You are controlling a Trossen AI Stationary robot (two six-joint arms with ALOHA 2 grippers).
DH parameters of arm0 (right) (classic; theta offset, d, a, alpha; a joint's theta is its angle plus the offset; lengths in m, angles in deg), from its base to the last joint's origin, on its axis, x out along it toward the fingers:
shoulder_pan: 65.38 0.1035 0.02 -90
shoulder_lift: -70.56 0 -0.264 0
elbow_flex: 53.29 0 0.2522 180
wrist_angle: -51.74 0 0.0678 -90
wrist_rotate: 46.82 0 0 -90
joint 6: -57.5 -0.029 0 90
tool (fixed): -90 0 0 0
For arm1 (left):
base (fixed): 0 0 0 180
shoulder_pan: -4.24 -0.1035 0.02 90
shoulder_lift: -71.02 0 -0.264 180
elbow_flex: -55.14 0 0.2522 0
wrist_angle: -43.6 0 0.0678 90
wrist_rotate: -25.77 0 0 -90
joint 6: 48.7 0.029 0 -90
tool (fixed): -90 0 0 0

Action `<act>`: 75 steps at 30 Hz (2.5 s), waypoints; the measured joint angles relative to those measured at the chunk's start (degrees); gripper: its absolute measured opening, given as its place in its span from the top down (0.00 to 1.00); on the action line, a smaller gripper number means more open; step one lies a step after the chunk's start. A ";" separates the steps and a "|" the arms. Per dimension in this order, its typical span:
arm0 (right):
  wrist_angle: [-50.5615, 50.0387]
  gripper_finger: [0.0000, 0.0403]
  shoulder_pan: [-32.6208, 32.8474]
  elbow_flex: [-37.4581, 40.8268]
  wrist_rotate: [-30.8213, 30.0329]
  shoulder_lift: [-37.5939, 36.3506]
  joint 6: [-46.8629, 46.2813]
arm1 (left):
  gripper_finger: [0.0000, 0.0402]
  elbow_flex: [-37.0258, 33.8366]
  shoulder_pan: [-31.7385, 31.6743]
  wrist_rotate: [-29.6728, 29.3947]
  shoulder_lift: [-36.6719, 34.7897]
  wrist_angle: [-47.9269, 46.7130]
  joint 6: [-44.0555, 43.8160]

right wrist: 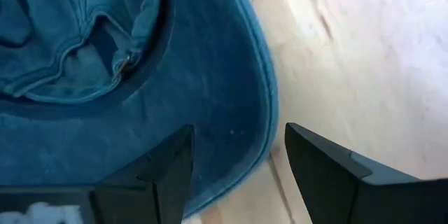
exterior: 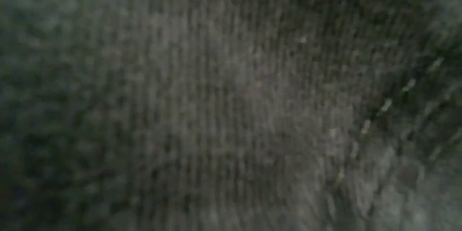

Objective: Pick & Place hat
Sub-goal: Put the right blue cap into the right transparent bin

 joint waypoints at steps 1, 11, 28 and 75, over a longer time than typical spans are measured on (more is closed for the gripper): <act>0.29 0.46 0.00 0.00 -0.06 0.00 0.13 | 1.00 -0.01 -0.01 0.02 0.02 -0.01 0.00; 1.65 0.74 -0.02 0.00 -0.40 0.00 0.81 | 1.00 0.00 -0.01 0.00 0.02 0.00 0.00; -7.39 0.96 0.15 -0.03 -0.95 -7.20 3.47 | 1.00 0.01 0.01 0.00 0.02 0.00 0.00; -31.66 0.97 -0.72 0.00 -42.65 -52.10 29.19 | 1.00 0.01 -0.01 0.00 0.22 -0.22 0.00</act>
